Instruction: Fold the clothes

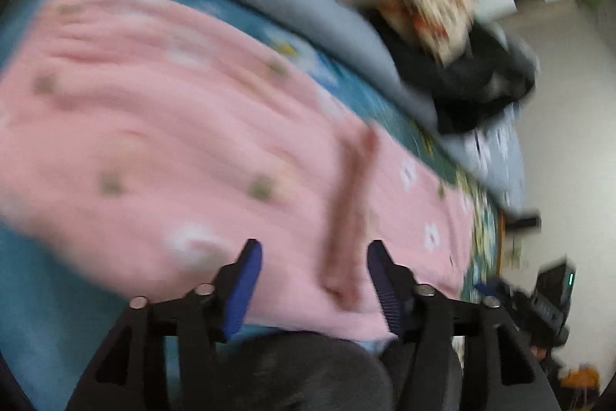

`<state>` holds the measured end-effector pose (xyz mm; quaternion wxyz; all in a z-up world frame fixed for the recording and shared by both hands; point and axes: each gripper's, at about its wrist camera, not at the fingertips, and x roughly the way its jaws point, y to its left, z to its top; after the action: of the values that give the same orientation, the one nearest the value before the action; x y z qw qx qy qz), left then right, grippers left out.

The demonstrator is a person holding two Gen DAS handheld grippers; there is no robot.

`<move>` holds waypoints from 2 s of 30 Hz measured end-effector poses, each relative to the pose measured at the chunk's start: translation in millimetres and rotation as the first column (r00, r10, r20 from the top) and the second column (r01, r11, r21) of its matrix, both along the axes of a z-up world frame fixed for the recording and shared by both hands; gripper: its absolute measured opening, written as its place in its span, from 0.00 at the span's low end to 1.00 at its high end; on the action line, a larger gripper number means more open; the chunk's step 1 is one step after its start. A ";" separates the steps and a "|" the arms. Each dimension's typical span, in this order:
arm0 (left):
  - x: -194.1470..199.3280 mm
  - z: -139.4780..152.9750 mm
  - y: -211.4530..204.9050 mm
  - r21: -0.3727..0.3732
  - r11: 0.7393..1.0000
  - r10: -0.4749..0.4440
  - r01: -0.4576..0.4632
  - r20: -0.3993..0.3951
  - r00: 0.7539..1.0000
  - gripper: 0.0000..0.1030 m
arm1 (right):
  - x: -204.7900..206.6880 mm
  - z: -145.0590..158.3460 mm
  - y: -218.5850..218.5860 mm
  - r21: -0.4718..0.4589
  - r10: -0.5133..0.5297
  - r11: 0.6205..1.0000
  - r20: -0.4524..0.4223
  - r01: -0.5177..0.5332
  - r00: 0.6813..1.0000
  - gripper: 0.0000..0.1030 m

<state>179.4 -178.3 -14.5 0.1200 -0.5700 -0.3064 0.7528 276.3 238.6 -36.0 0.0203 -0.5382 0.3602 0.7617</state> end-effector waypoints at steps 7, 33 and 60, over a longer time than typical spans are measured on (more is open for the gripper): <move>37.2 -2.6 -127.2 -0.117 0.892 0.433 -0.437 -0.060 0.900 0.68 | 15.3 9.5 -3.7 0.020 -0.033 0.999 -0.003 0.033 0.999 0.49; 6.6 -85.3 -172.6 -0.030 0.814 0.581 -0.580 0.066 0.812 0.26 | 0.7 31.9 -26.0 0.057 0.001 0.998 0.022 -0.003 1.000 0.49; -66.9 149.7 92.1 -0.155 0.987 -0.022 -0.049 -0.426 0.904 0.20 | 55.2 25.3 26.8 -0.078 -0.131 0.989 -0.100 0.124 0.986 0.49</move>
<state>112.5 -86.2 135.2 0.1322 -0.3973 -0.2147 0.8824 331.5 265.4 -10.7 0.0309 -0.4739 0.4213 0.7726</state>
